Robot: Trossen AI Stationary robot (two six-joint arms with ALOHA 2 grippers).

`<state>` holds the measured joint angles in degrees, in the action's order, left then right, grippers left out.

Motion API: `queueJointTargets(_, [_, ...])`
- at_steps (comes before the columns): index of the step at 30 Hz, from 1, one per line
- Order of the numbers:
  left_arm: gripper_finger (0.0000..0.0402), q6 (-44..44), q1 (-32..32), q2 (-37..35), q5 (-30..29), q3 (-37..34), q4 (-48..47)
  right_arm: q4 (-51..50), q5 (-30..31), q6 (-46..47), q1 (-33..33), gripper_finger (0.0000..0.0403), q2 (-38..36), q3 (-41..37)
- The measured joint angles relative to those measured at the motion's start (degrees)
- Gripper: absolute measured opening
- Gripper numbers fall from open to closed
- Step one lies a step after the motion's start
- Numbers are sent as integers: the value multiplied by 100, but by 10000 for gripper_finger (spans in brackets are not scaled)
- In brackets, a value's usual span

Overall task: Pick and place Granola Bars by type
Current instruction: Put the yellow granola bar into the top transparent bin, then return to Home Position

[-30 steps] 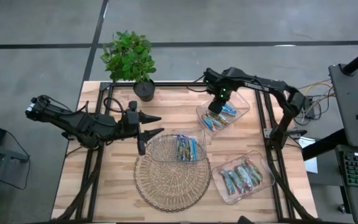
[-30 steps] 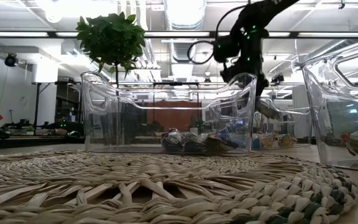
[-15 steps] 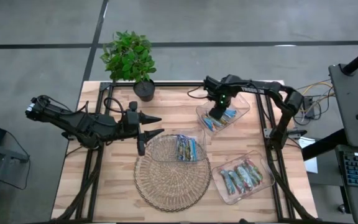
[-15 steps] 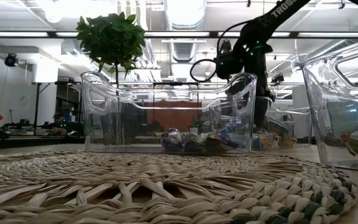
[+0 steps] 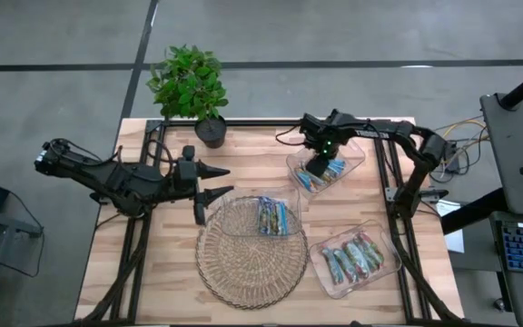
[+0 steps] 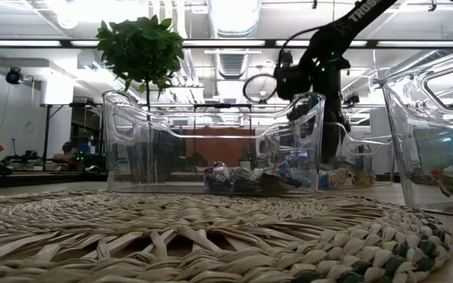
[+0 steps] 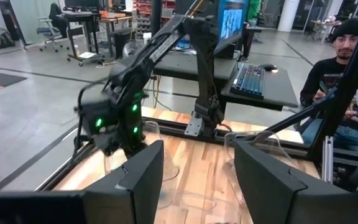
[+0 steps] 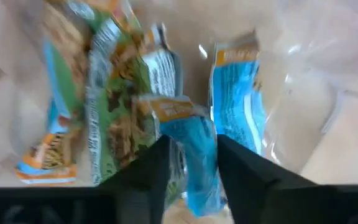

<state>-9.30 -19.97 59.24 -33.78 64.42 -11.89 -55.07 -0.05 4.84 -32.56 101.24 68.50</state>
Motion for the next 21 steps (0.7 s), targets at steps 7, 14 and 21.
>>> queueJointTargets(7, [179,349,-1,-783,-4,-1082,458,445,-127,31,34,195,-519,4])
queueJointTargets(14, [179,334,-2,-1823,-1,-2562,1922,1521,-819,270,480,222,-1467,-420])
queueJointTargets(21, [179,236,-6,-2720,171,-3570,2438,3591,-1063,1016,1338,232,-2935,-1525])
